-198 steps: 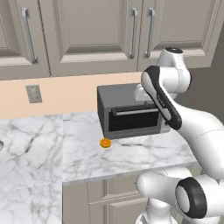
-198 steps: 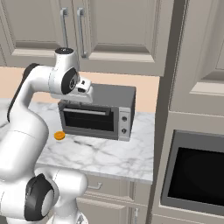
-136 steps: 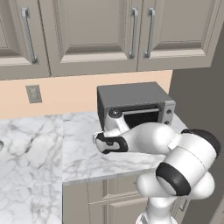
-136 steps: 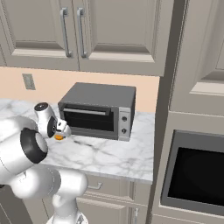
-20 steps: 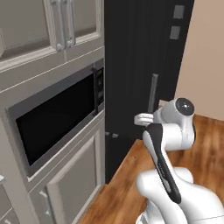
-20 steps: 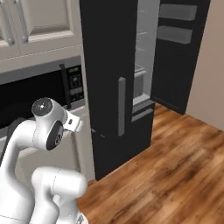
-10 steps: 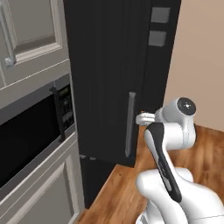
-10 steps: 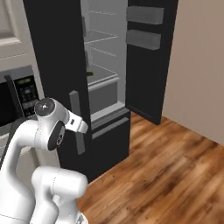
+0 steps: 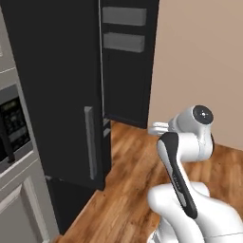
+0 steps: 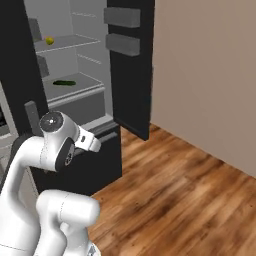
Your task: Place the orange in the correct fridge rack based on whether it is a fruit or vegetable. Finally, close the fridge door.
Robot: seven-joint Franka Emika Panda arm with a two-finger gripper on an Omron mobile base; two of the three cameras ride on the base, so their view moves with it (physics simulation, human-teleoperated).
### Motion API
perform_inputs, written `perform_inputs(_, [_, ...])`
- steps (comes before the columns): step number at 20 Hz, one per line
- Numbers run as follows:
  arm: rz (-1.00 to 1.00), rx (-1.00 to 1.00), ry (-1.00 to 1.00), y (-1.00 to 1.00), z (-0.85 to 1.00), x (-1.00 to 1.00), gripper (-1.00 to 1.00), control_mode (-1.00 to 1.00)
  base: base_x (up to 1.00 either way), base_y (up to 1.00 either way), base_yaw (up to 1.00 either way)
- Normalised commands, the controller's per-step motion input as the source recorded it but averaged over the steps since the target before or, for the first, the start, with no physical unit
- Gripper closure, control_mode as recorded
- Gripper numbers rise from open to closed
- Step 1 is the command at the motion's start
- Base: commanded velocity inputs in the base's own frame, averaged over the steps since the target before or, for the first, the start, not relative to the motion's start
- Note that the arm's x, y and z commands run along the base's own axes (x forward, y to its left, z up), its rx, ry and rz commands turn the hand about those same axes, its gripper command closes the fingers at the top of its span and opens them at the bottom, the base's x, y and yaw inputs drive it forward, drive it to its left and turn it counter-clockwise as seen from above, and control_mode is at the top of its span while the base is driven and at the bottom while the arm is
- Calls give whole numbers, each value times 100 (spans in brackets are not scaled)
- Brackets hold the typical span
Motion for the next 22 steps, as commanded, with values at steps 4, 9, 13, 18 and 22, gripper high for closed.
perform_inputs(4, [0,0,0,0,0,0,100,100,23,-79,7])
perform_inputs(9, [0,0,0,0,0,0,100,100,47,-62,31])
perform_inputs(13, [0,0,0,0,0,0,100,100,58,-37,42])
perform_inputs(18, [0,0,0,0,0,0,100,100,59,-33,52])
perform_inputs(22, [0,0,0,0,0,0,100,100,58,-26,58])
